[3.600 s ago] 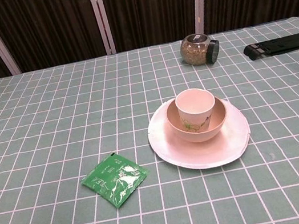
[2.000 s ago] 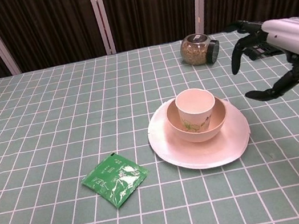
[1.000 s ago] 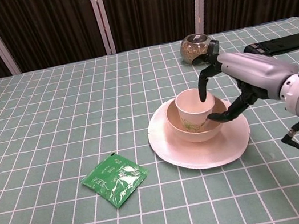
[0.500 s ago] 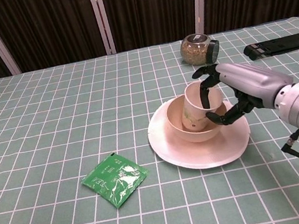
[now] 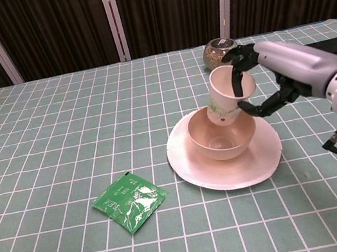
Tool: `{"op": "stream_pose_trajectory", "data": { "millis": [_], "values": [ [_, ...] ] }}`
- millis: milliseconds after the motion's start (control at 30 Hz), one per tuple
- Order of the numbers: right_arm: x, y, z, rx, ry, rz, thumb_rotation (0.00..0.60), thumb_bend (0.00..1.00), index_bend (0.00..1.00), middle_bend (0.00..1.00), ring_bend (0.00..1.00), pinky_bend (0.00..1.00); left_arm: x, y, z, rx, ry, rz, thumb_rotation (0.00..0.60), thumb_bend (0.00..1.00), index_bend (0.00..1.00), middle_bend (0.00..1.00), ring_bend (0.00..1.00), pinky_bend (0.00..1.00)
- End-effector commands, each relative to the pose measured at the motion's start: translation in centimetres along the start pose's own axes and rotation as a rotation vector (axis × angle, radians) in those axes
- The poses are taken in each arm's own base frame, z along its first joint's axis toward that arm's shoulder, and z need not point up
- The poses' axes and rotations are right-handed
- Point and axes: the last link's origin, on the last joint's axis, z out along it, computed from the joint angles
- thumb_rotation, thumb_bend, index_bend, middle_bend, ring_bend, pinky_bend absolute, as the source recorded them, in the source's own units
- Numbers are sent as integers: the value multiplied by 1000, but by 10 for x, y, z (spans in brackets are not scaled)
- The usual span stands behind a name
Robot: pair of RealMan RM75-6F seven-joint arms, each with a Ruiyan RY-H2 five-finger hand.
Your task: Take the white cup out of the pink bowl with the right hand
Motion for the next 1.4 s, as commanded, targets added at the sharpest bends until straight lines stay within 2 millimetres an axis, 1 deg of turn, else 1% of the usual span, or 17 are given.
{"op": "stream_pose_trajectory", "data": {
  "millis": [33, 100, 133, 300, 467, 633, 867, 1033, 1133, 1233, 1300, 1400],
  "values": [
    [29, 7, -4, -9, 73, -32, 600, 398, 630, 98, 0, 0, 0, 0, 0, 0, 2, -1, 600, 0, 0, 0, 0, 0],
    [41, 14, -7, -29, 94, -47, 600, 398, 631, 97, 0, 0, 1, 0, -1, 0, 6, 0, 600, 0, 0, 0, 0, 0],
    [49, 21, -9, -51, 104, -58, 600, 398, 631, 98, 0, 0, 1, 0, -1, 0, 8, 0, 600, 0, 0, 0, 0, 0],
    [61, 49, -19, -134, 93, -104, 600, 392, 632, 98, 0, 0, 1, 2, -2, -4, 10, 10, 600, 0, 0, 0, 0, 0],
    [59, 76, -30, -205, 53, -133, 600, 388, 632, 98, 0, 0, 0, 5, -2, -9, 11, 23, 600, 0, 0, 0, 0, 0],
    [42, 96, -38, -249, -15, -156, 600, 384, 631, 98, 0, 0, 0, 6, -3, -9, 13, 32, 600, 0, 0, 0, 0, 0],
    [22, 111, -41, -295, -72, -177, 600, 380, 632, 98, 0, 0, -1, 5, -3, -4, 9, 37, 600, 0, 0, 0, 0, 0],
    [17, 120, -42, -322, -83, -178, 600, 373, 632, 98, 0, 0, -3, 6, -3, -7, 4, 41, 600, 0, 0, 0, 0, 0],
    [15, 123, -43, -327, -90, -188, 600, 341, 631, 98, 0, 0, -3, 6, -2, -6, 2, 44, 600, 0, 0, 0, 0, 0],
    [14, 125, -44, -328, -100, -198, 600, 289, 620, 62, 0, 0, -3, 7, -2, -6, 5, 42, 600, 0, 0, 0, 0, 0],
    [15, 125, -45, -325, -106, -196, 600, 270, 552, 20, 0, 0, -3, 7, -2, -7, 6, 42, 600, 0, 0, 0, 0, 0],
    [17, 125, -47, -319, -108, -200, 600, 256, 430, 0, 0, 0, -3, 7, -3, -8, 5, 42, 600, 0, 0, 0, 0, 0]
  ]
}}
